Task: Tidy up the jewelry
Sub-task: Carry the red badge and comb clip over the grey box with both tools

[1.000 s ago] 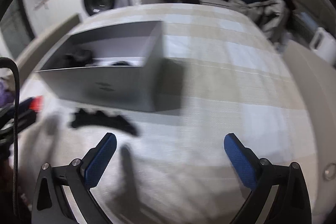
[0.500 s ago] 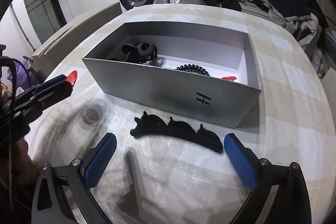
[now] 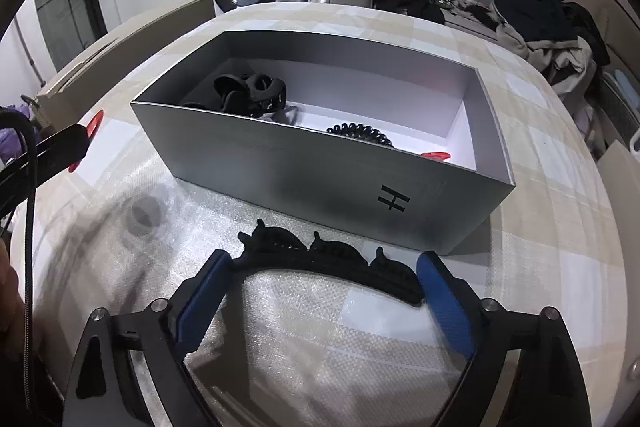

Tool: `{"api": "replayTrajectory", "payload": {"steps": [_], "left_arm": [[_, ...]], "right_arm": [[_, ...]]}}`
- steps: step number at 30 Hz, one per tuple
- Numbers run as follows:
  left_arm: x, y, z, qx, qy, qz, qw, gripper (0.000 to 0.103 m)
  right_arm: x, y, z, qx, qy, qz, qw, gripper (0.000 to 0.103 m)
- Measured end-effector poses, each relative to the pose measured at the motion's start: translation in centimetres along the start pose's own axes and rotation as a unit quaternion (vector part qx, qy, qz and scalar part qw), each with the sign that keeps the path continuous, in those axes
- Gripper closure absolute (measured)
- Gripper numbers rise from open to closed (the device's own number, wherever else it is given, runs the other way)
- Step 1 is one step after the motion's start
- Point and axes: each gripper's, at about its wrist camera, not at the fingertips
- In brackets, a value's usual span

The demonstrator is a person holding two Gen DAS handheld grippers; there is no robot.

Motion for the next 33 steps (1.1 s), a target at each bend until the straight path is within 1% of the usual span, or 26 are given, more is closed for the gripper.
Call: {"api": "replayTrajectory", "payload": {"steps": [3,9,12,14,16,18,22,25,30,33], "left_arm": [[0.0,0.0,0.0,-0.002,-0.001,0.001,1.0,0.066],[0.0,-0.1,0.0,-0.005,-0.001,0.0,1.0,0.066],[-0.1,-0.2,-0.2,-0.013,0.0,-0.001,0.9999,0.066],[-0.1,-0.2,-0.3,-0.016,0.001,-0.002,0.9999,0.066],[-0.1,-0.2,-0.3,-0.018,-0.001,0.0,0.9998,0.066],[-0.1,-0.2,-0.2,-0.016,-0.002,-0.001,0.9999,0.066],[-0.1,0.0,-0.3,-0.013,0.001,0.0,0.9999,0.066],[0.1,0.5,-0.7,-0.013,-0.003,-0.003,0.9999,0.066],[0.8,2.0,-1.8,-0.024,-0.006,-0.029,0.9993,0.066],[0.6,2.9,-2.4,-0.031,-0.007,-0.038,0.9988,0.066]], "right_arm": [[0.5,-0.5,-0.2,-0.008,0.001,-0.005,1.0,0.01],[2.0,-1.3,-0.8,-0.016,0.033,-0.017,0.999,0.01],[3.3,-1.7,-1.6,-0.029,0.081,-0.028,0.996,0.01],[4.7,-1.9,-2.3,-0.041,0.108,-0.043,0.992,0.01],[6.1,-1.8,-3.1,-0.048,0.147,-0.058,0.986,0.01],[7.3,-1.6,-3.8,-0.052,0.168,-0.075,0.982,0.01],[8.7,-0.6,-4.6,-0.061,0.178,-0.104,0.977,0.01],[9.2,0.3,-5.0,-0.063,0.173,-0.117,0.976,0.01],[9.2,2.2,-5.7,-0.055,0.166,-0.131,0.976,0.01],[9.3,2.7,-5.9,-0.052,0.173,-0.138,0.974,0.01]]}}
Point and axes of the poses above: each gripper's, at about its wrist camera, not at the fingertips, and x roughly against the way its jaws point, z to its left, y to its top, and after that the axes turned 8 degrees about y, right-handed
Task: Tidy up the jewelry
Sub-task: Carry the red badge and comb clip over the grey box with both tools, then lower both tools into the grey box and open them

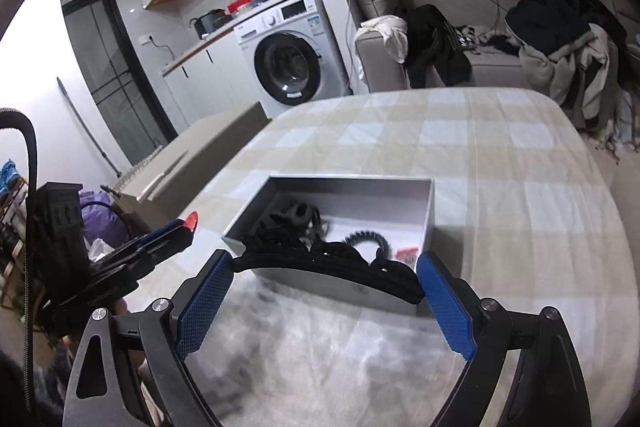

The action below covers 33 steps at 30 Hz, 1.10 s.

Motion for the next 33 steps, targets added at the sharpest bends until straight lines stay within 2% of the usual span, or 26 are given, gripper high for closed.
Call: {"api": "replayTrajectory", "payload": {"steps": [13,33], "left_arm": [[-2.1,2.5,-1.5,-0.019,-0.001,-0.019,0.9996,0.066],[-3.8,2.6,-2.7,-0.045,0.001,-0.006,0.999,0.066]], "right_arm": [[-0.9,1.9,-0.2,0.01,0.003,-0.017,1.0,0.01],[-1.1,1.7,-1.4,-0.002,-0.007,-0.018,1.0,0.01]]}}
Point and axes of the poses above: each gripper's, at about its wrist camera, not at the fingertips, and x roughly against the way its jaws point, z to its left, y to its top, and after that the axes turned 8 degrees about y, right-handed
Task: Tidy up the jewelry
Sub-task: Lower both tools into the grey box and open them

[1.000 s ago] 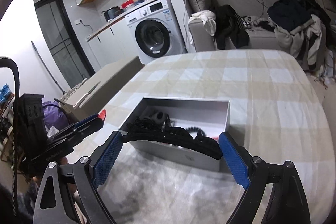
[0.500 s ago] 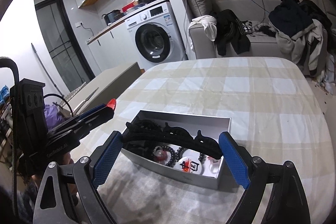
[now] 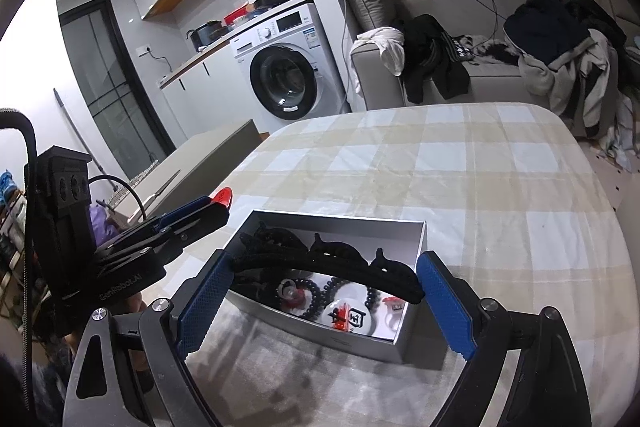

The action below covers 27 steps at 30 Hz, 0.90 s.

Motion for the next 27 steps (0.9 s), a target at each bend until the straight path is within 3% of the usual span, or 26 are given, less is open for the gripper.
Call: {"api": "replayTrajectory", "payload": {"steps": [27], "left_arm": [[-2.0,-0.8,-0.8,-0.027,0.025,0.043,0.9984,0.066]], "right_arm": [[-1.8,-0.8,-1.0,-0.007,0.009,0.025,1.0,0.01]]}}
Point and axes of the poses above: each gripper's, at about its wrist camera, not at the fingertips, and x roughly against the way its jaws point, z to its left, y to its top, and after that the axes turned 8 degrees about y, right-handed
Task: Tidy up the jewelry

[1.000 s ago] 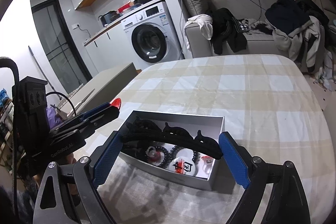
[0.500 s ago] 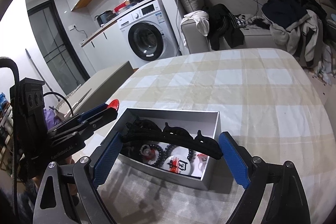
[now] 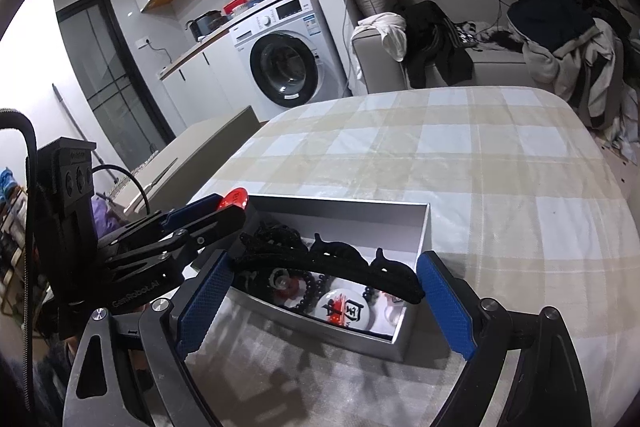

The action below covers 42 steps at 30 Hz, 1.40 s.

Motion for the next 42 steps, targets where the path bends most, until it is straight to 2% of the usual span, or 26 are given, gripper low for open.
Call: {"api": "replayTrajectory", "payload": {"steps": [10,25,30,32,36,38,40,42], "left_arm": [[-0.2,-0.3,-0.4,-0.012,0.001,0.005,0.9999,0.066],[-0.3,-0.5,-0.6,-0.022,-0.007,0.01,0.9997,0.066],[-0.2,-0.5,-0.7,-0.023,-0.011,0.014,0.9996,0.063],[-0.2,-0.6,-0.6,-0.023,-0.01,0.017,0.9995,0.052],[0.3,-0.6,-0.6,-0.019,-0.014,0.02,0.9995,0.037],[0.5,-0.6,-0.6,-0.013,-0.015,0.017,0.9997,0.022],[1.1,-0.8,-0.4,-0.007,-0.014,0.008,0.9999,0.018],[1.5,-1.0,-0.4,-0.007,-0.006,-0.001,1.0,0.009]], "right_arm": [[-0.6,-0.3,0.4,0.015,-0.011,0.011,1.0,0.01],[0.5,-0.4,0.9,0.03,-0.032,0.004,0.999,0.01],[0.6,-0.6,0.4,0.027,-0.042,0.004,0.999,0.007],[0.7,-0.8,0.3,0.027,-0.047,0.004,0.999,0.005],[1.2,-1.1,0.0,0.026,-0.048,-0.003,0.999,0.0],[1.6,-1.3,-0.1,0.029,-0.045,-0.009,0.999,0.0],[1.8,-1.4,-0.1,0.03,-0.043,-0.012,0.999,0.0],[2.2,-1.7,-0.2,0.029,-0.041,-0.019,0.999,0.0]]}}
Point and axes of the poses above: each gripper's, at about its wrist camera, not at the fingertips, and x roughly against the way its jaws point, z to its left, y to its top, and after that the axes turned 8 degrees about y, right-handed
